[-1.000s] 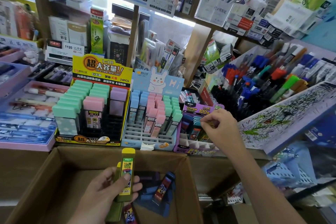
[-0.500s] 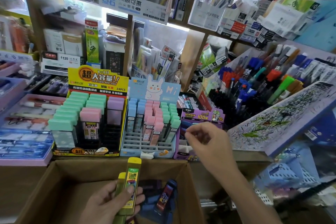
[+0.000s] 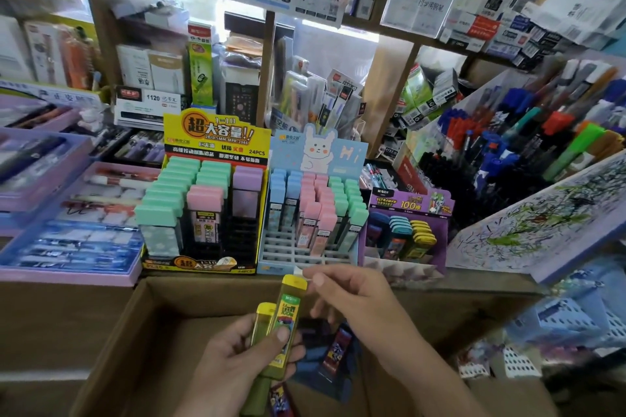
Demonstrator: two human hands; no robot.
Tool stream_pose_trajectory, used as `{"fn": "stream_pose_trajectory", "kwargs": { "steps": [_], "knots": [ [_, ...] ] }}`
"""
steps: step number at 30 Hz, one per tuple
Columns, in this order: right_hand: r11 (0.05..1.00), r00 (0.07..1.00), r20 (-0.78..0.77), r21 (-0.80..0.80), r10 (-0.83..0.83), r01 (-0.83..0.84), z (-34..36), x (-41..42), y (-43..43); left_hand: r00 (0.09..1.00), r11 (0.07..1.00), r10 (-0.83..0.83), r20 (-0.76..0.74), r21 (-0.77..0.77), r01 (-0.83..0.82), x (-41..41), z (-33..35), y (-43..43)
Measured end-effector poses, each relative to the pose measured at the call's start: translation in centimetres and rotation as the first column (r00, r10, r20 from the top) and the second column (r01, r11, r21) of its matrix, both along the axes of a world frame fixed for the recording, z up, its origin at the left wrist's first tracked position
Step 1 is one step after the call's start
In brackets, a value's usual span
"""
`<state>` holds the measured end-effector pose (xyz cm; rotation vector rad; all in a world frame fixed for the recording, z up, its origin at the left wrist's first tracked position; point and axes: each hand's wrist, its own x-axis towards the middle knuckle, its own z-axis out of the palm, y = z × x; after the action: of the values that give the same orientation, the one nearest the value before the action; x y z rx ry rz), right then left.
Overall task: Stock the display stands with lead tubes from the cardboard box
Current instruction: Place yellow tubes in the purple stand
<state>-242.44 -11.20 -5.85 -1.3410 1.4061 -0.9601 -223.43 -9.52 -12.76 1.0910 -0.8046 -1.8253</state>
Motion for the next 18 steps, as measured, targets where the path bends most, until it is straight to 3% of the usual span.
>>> {"fn": "stream_pose_trajectory", "kwargs": {
  "steps": [10,18],
  "knots": [
    [0.997,0.998,0.062,0.068,0.018,-0.022,-0.4,0.7,0.1,0.999,0.999,-0.032,-0.005,-0.019,0.032,0.1,0.0,0.2],
    [0.994,0.992,0.078,-0.04,-0.094,0.098,0.9,-2.0,0.6,0.994,0.989,0.094,-0.059,0.124,-0.086,0.0,0.4,0.2]
  ]
}}
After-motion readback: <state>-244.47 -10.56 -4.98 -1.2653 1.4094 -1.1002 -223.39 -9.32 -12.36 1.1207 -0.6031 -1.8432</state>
